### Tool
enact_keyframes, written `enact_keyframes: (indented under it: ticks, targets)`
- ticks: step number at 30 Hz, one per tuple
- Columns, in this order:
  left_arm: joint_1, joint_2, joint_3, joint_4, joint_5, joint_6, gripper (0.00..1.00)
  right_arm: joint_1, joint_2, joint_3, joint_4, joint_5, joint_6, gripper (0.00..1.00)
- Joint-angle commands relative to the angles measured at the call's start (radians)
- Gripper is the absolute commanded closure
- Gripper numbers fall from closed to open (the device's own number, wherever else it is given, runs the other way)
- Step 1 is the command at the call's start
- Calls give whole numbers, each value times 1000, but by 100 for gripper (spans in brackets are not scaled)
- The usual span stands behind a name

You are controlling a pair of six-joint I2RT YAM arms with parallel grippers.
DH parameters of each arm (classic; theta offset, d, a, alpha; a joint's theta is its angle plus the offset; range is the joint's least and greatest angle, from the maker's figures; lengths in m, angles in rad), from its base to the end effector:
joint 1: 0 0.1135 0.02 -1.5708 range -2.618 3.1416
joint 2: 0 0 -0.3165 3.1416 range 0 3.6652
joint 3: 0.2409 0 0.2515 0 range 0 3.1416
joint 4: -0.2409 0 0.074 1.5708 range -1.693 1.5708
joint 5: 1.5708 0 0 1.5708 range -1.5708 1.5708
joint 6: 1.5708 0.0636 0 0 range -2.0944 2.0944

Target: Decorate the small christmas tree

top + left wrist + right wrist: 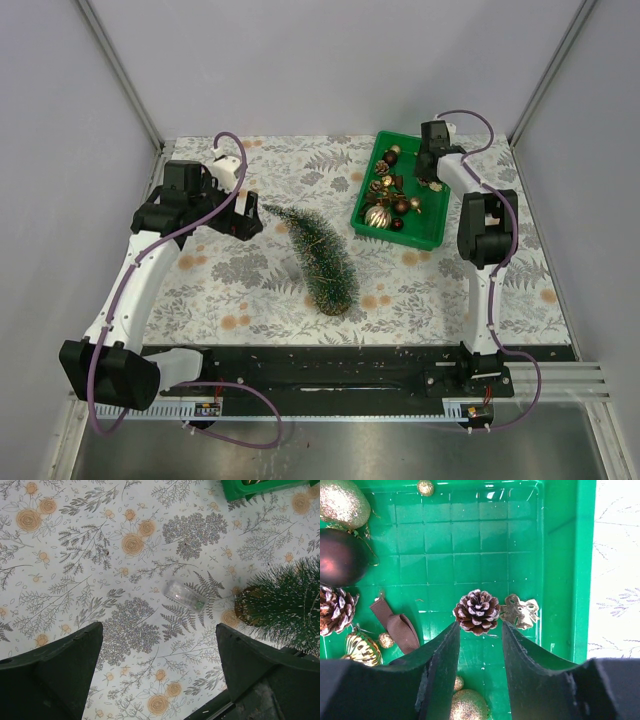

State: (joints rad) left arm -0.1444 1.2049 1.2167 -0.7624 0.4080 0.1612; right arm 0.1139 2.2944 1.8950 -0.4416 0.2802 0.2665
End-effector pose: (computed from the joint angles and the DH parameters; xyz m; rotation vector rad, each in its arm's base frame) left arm 0.2409 -0.0605 0.3816 0.5498 2.2226 -0.4634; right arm 0.5663 0.0471 0.2103 0.3082 2.3548 -0.1571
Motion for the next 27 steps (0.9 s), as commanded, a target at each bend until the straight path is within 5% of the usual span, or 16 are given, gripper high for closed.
enact_keyframes:
  ticks: [1,11,22,27]
  targets:
    - [3,-18,-8,41,2,14,1,-8,22,53,4,25,5,54]
    - [2,-19,-14,48,0,15,1,-14,39,70,-29,7,16,56]
    - [2,-19,-20,49,3,15,1,-16,-10,35,-6,-9,27,79]
    - [2,-13,-11,63,38,-6,1,-14,-134,-37,46,-79,68,82]
